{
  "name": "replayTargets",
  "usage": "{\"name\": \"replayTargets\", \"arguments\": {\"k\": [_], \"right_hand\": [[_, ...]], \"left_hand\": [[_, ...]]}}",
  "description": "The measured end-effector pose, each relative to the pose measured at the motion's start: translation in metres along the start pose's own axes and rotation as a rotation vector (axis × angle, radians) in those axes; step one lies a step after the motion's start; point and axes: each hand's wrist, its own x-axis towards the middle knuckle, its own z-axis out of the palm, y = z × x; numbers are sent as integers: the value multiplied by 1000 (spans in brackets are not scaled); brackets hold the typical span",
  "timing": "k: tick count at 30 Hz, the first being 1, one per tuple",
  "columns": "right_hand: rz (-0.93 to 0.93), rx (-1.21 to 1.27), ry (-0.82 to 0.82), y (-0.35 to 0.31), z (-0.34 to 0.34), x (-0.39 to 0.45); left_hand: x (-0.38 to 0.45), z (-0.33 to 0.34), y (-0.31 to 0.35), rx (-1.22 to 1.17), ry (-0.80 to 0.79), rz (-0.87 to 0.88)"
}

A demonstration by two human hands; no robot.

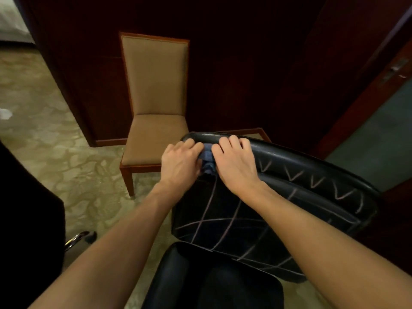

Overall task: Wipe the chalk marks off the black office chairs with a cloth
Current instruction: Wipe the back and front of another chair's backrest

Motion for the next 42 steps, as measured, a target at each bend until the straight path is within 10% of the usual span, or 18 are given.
{"name": "replayTargets", "arguments": {"k": [13,31,42], "right_hand": [[276,-165,-112,155,-25,-141],[55,138,-11,-25,-4,26],[137,75,-50,58,-16,-34]], "left_hand": [[27,16,196,-137,38,367],[12,-22,-28,40,-34,-75],[27,-9,68,-65,10,97]]}}
